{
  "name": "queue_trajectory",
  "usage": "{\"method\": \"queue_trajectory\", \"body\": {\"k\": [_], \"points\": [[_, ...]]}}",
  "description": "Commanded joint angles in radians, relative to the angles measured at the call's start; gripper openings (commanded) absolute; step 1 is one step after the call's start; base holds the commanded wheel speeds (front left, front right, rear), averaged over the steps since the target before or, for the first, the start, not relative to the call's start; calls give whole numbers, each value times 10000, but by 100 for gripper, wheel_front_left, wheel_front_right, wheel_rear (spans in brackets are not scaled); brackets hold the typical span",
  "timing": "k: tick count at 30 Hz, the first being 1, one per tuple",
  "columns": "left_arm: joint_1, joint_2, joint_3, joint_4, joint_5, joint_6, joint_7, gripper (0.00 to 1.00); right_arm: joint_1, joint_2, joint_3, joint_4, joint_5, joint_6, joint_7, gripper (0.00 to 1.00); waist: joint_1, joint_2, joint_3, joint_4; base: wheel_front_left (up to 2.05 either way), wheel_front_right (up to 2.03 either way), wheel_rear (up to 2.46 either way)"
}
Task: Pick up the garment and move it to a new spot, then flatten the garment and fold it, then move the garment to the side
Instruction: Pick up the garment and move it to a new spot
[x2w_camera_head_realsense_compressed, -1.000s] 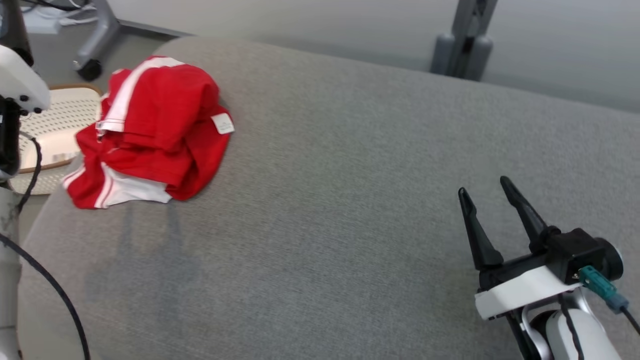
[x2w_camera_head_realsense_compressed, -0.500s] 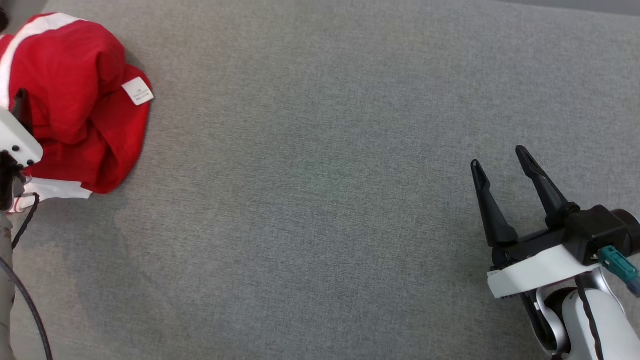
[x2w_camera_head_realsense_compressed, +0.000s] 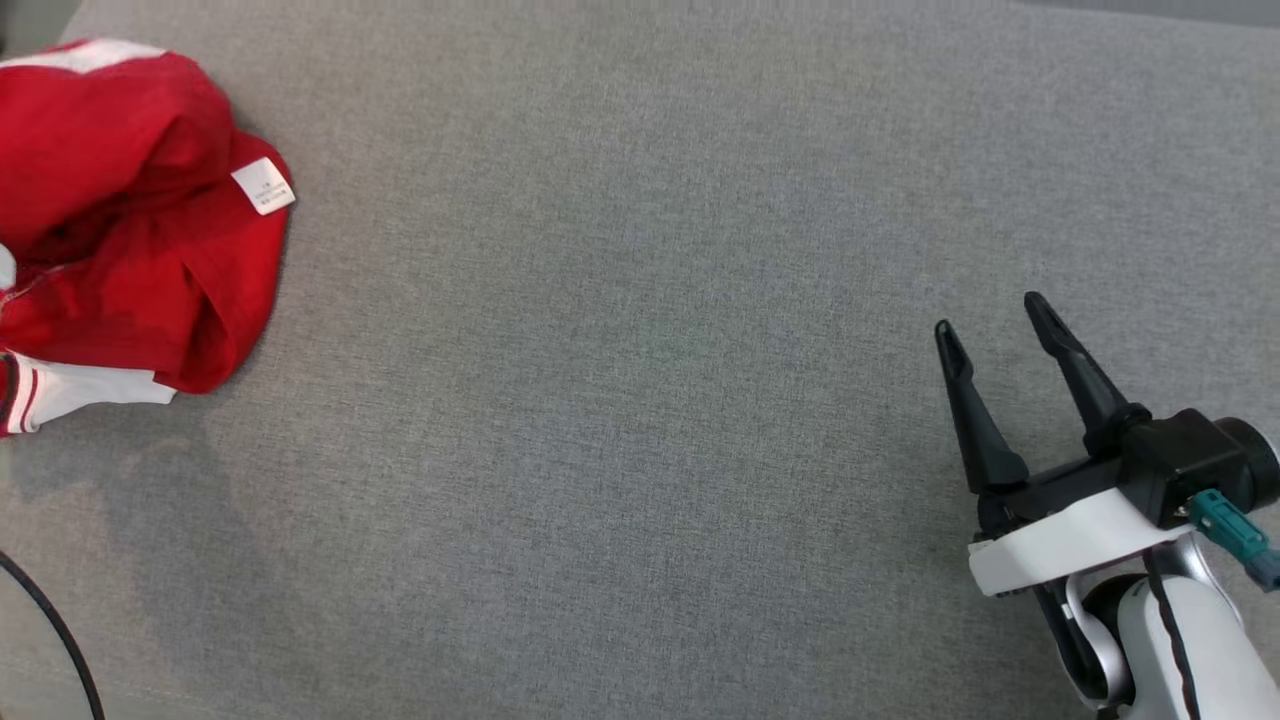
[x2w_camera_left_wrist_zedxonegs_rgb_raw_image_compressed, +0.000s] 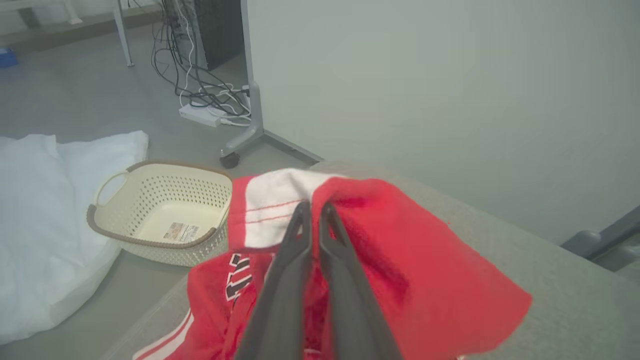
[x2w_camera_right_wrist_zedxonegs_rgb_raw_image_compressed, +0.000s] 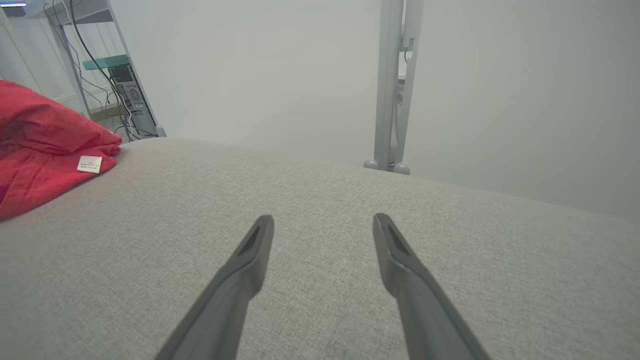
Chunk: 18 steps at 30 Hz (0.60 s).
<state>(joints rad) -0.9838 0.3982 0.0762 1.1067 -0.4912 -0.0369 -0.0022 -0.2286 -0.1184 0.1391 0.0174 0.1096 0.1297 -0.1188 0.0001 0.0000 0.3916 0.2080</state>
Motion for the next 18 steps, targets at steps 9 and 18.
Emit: {"method": "queue_trajectory", "body": {"k": [9, 18], "points": [[123, 312, 202, -1712, -40, -95, -2017, 0, 97, 381, -139, 202, 88, 19, -489, 100, -1, 0, -815, -137, 0, 0, 0], [3129, -332, -158, -6605, 479, 884, -2023, 0, 352, 603, -252, 405, 254, 19, -815, 100, -1, 0, -1628, -450, 0, 0, 0]]}}
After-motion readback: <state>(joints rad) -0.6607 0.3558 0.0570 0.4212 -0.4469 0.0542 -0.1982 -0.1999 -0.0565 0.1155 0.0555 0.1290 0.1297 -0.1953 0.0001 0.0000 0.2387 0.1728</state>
